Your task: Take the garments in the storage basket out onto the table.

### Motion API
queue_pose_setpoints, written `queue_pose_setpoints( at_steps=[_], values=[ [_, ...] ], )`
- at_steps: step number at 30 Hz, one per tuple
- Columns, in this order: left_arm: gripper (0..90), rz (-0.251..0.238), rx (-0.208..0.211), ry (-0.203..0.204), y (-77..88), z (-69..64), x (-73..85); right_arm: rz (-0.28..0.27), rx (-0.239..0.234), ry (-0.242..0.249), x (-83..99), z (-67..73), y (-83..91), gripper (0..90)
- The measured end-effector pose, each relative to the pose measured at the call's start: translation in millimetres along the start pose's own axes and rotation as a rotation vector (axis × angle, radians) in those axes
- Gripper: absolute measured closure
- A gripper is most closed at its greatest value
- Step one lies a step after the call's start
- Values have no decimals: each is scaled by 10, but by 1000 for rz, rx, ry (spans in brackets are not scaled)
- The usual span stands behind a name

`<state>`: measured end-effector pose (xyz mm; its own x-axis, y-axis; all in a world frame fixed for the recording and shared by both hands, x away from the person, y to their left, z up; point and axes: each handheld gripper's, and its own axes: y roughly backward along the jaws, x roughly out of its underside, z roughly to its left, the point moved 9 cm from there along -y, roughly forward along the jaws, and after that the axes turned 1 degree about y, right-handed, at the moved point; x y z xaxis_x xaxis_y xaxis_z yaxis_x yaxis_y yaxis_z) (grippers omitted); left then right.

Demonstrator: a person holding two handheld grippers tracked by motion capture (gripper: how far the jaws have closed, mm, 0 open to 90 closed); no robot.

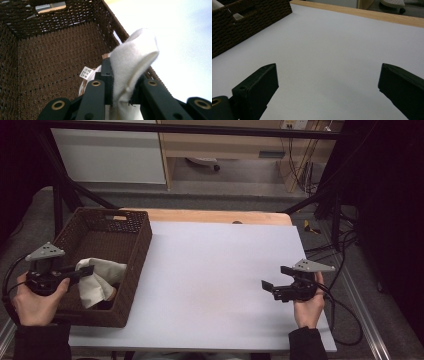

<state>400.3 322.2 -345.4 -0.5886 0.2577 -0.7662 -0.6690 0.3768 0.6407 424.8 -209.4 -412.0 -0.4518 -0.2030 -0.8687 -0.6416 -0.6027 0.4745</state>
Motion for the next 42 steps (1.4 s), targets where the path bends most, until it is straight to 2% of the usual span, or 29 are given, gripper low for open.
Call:
queue_pose_setpoints(
  at_steps=[16,21,26,32,42],
  values=[
    [786,1,-1,-28,106,-6,-156,4,-1,-2,5,6,-7,32],
    [788,-2,17,-33,147,-11,-221,6,-2,-1,8,9,-12,31],
    [788,-6,15,-39,188,-11,-272,6,-2,0,7,8,-10,31],
    [789,-6,13,-61,267,-28,-352,3,-3,-1,5,8,-7,32],
    [790,-7,29,-61,296,-22,-438,6,-1,0,8,6,-10,32]
  ],
)
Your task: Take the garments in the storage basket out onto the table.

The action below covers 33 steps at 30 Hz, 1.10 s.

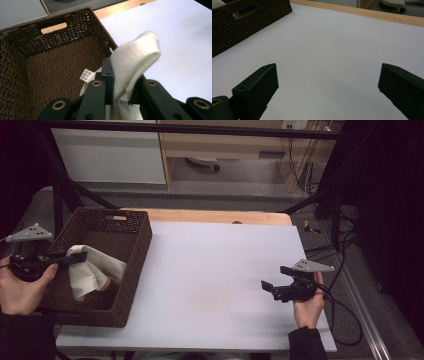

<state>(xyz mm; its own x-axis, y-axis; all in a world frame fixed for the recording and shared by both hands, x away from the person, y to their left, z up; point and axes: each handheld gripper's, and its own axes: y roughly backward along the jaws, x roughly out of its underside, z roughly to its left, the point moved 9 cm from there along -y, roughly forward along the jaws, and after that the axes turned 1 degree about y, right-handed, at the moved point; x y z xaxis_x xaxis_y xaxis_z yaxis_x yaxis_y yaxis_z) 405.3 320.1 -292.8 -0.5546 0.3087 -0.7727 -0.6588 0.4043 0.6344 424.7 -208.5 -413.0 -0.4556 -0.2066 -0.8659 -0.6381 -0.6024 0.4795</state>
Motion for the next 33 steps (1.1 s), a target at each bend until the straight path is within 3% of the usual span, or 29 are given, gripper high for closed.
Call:
queue_pose_setpoints(
  at_steps=[20,33],
  values=[
    [791,0,4,-23,66,1,-257,2,0,-2,3,0,-3,31],
    [793,-8,31,-36,150,-25,-414,1,0,-1,2,-1,-3,32]
  ],
)
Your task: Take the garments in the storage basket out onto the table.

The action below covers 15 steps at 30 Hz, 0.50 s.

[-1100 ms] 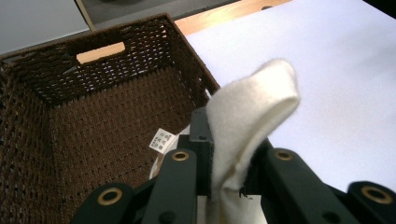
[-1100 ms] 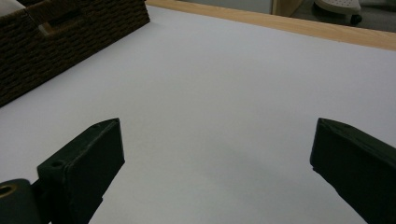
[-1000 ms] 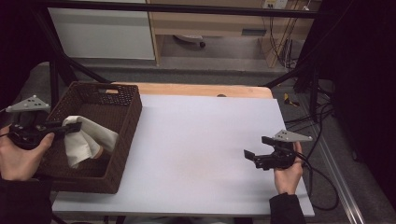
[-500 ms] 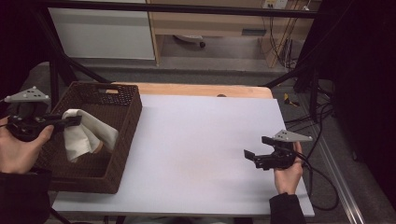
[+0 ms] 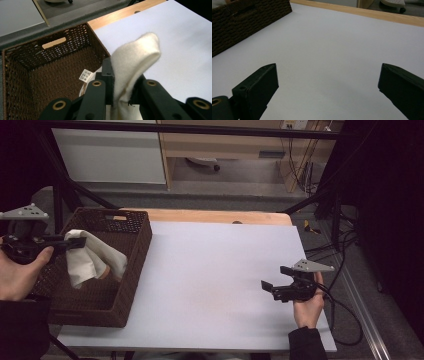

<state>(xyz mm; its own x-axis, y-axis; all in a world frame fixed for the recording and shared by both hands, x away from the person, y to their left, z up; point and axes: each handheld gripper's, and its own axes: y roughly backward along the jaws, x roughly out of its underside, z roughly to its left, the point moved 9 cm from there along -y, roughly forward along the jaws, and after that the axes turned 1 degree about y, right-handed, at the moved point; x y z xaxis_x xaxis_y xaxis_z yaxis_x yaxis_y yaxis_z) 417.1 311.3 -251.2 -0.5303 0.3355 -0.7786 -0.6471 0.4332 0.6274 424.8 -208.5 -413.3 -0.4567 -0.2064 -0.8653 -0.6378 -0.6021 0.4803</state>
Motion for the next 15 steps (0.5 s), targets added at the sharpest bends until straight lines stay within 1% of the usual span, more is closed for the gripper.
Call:
queue_pose_setpoints(
  at_steps=[1,7,9,11,15],
  values=[
    [792,0,0,0,0,0,0,-1,0,1,-1,-1,1,32],
    [793,-10,2,-19,65,-28,-130,0,-1,-2,0,3,-1,32],
    [793,-12,2,-20,74,-34,-144,0,0,0,0,1,-1,32],
    [793,-17,8,-29,106,-63,-204,-2,1,1,-2,-2,3,32],
    [794,-20,22,-35,109,-102,-262,-3,-1,1,-3,1,3,32]
  ],
)
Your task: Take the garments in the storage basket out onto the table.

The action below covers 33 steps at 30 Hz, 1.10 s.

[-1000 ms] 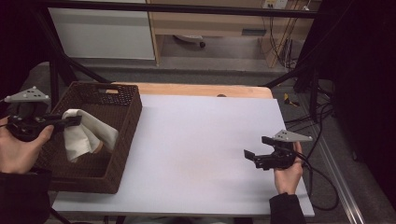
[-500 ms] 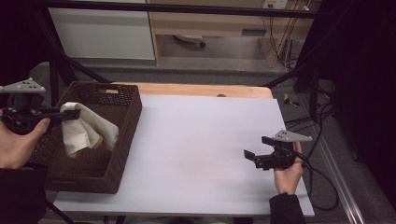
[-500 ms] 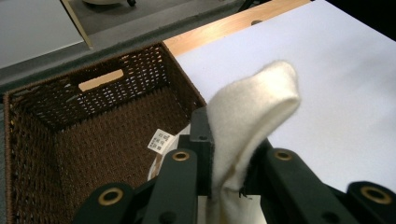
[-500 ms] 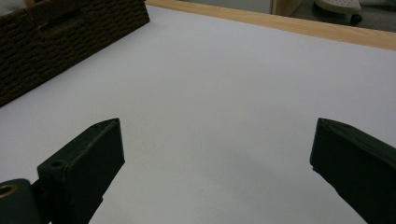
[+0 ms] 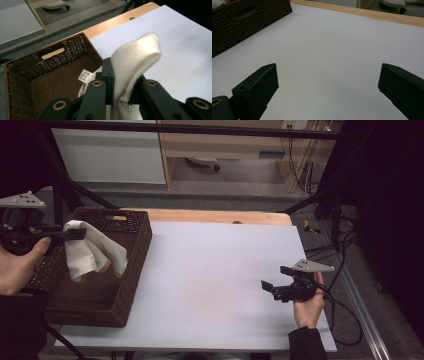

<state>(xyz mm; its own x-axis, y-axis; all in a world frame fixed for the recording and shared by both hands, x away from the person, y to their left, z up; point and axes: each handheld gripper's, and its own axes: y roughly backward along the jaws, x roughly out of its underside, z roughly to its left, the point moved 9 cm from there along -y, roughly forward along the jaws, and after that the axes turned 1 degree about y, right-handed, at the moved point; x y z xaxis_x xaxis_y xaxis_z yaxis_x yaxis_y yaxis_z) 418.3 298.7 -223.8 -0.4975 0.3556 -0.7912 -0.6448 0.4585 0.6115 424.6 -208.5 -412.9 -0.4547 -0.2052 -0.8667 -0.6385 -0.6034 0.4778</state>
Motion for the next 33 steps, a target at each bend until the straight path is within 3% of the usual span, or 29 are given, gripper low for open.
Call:
queue_pose_setpoints(
  at_steps=[13,33],
  values=[
    [796,-13,38,-13,-57,-118,-167,-1,0,1,-1,-3,2,32],
    [797,-25,122,-61,-273,-476,-390,-2,1,1,-2,-4,4,32]
  ],
)
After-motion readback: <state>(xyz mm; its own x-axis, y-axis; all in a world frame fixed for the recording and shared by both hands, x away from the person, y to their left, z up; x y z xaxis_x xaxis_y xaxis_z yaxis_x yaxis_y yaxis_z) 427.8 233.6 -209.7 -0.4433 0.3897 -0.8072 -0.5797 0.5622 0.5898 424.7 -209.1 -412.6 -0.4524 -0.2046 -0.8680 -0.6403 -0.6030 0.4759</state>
